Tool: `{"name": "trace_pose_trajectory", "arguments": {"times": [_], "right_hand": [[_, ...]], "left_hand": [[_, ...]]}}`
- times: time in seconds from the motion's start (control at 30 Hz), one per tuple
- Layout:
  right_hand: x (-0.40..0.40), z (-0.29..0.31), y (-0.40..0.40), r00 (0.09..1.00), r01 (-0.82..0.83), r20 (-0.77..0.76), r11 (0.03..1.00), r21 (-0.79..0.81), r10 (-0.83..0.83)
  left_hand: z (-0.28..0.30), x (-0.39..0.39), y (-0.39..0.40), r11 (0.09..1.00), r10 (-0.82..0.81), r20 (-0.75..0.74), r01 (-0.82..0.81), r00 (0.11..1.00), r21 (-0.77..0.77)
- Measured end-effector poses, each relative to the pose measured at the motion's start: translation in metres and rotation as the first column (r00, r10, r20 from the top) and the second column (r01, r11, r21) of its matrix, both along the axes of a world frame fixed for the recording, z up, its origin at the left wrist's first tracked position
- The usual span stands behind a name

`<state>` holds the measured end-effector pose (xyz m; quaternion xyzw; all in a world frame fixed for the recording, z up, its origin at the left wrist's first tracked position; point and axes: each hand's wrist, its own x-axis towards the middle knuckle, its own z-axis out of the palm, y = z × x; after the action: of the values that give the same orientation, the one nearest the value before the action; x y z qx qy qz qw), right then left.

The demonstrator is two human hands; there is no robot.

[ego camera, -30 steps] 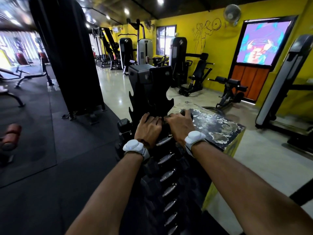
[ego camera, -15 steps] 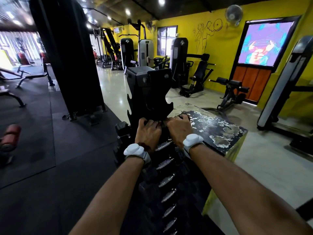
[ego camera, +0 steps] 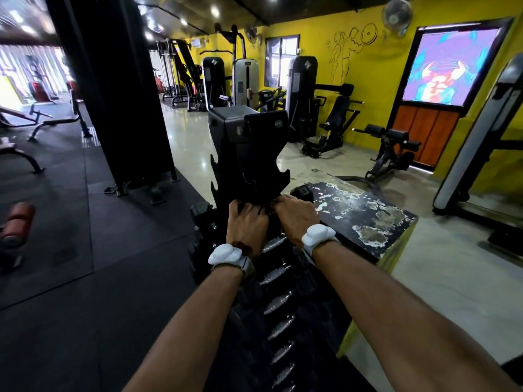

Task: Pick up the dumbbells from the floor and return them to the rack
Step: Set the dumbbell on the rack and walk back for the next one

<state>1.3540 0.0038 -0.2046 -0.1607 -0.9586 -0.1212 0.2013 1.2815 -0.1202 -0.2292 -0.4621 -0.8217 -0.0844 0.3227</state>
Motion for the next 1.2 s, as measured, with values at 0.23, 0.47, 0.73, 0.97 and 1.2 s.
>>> {"name": "trace_pose_trajectory", "arguments": {"times": [0.23,0.47,0.73,0.97,1.2], "right_hand": [[-0.009,-0.012,-0.001,1.0,0.022,-0.01,0.998,-0.055,-0.023],[-0.009,-0.012,0.0,0.998,0.034,-0.047,0.996,-0.088,-0.039],[-0.009,-0.013,-0.005,0.997,0.063,-0.039,0.982,-0.18,-0.071],[-0.007,-0.018,0.001,0.998,0.016,0.058,0.962,-0.271,0.0],[0.002,-0.02,-0.007,0.992,0.086,0.113,0.962,-0.261,-0.058]], "left_hand": [[-0.001,0.001,0.003,0.998,0.047,0.018,-0.046,0.999,-0.051],[0.003,0.006,0.014,0.987,0.108,-0.007,-0.108,0.994,-0.119],[-0.003,0.0,0.01,0.991,0.054,-0.027,-0.057,0.998,-0.118],[0.001,-0.001,0.01,0.995,0.048,-0.006,-0.048,0.999,-0.088],[-0.003,-0.005,0.001,0.998,-0.014,-0.003,0.013,1.0,-0.067]]}}
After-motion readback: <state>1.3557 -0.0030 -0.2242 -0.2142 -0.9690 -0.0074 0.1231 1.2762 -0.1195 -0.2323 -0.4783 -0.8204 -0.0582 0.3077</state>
